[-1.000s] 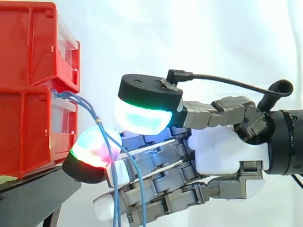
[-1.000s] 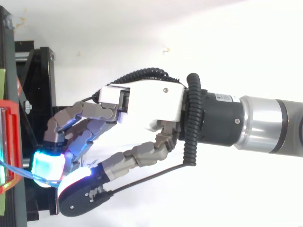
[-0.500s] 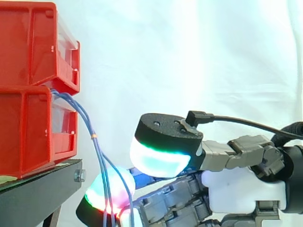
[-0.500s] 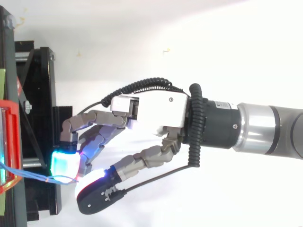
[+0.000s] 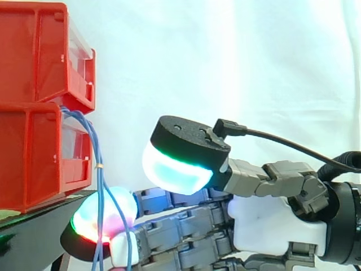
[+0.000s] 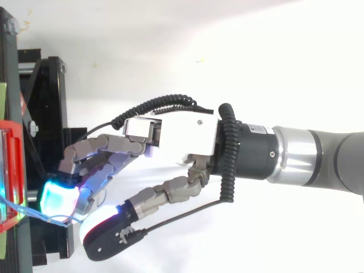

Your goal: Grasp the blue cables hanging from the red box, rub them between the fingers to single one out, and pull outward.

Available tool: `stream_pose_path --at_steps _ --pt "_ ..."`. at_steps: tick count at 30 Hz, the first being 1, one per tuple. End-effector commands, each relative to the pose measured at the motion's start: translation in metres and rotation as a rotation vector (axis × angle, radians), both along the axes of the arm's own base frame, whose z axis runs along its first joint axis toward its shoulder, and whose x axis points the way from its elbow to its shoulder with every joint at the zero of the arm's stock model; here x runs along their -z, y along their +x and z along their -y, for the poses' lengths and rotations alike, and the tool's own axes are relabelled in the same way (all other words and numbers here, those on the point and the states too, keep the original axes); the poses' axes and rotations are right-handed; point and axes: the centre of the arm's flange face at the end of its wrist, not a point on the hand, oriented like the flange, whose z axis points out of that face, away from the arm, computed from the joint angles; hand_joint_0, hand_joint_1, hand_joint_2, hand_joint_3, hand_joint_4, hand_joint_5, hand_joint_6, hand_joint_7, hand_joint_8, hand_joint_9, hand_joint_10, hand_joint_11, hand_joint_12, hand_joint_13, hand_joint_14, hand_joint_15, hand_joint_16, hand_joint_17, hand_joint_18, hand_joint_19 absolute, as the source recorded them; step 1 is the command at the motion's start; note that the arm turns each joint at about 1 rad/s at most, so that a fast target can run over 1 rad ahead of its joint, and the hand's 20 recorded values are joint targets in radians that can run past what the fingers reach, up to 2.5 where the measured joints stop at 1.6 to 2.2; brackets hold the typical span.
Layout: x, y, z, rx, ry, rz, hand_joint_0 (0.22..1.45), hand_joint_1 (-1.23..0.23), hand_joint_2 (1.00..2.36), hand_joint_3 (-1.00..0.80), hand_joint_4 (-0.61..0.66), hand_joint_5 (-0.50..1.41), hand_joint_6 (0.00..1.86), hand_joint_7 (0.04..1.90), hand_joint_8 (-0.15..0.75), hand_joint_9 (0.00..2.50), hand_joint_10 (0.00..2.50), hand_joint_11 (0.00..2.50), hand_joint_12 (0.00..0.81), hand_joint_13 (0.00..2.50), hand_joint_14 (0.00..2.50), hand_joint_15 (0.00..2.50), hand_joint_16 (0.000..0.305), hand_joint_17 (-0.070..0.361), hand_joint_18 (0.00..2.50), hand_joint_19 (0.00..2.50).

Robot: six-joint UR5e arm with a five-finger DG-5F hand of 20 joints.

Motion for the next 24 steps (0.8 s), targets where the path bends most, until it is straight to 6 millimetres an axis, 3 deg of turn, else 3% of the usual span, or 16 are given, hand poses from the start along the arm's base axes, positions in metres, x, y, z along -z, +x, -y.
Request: stream_pose_path --at_steps 1,5,9,15,19,24 --pt "0.003 0.003 -0.004 0.002 -0.037 0.021 0.55 -0.68 1.01 -0.43 0.24 -0.14 0.50 0.90 0.228 0.81 0.01 0.38 0.337 0.65 0.02 0.40 0.044 0.099 0.49 0.36" --pt "0.027 0.007 -0.002 0.017 -0.134 0.015 0.55 -0.68 1.00 -0.43 0.24 -0.13 0.50 0.90 0.227 0.81 0.01 0.39 0.338 0.64 0.02 0.39 0.044 0.099 0.48 0.35" --pt "0.020 0.014 0.002 0.022 -0.115 0.095 0.54 -0.67 1.00 -0.43 0.24 -0.14 0.50 0.89 0.228 0.79 0.01 0.34 0.335 0.59 0.01 0.34 0.045 0.101 0.41 0.28" --pt "0.026 0.014 0.007 0.029 -0.119 0.092 0.49 -0.62 1.00 -0.47 0.21 -0.15 0.50 0.83 0.229 0.65 0.01 0.17 0.338 0.29 0.01 0.15 0.049 0.111 0.00 0.02" --pt "0.040 0.015 0.009 0.030 -0.117 0.092 0.47 -0.60 1.00 -0.49 0.21 -0.15 0.50 0.83 0.234 0.63 0.01 0.17 0.344 0.22 0.00 0.13 0.053 0.119 0.00 0.00" --pt "0.035 0.018 0.009 0.038 -0.115 0.122 0.46 -0.55 1.00 -0.50 0.21 -0.16 0.50 0.82 0.230 0.53 0.00 0.14 0.354 0.09 0.00 0.12 0.062 0.138 0.00 0.00"
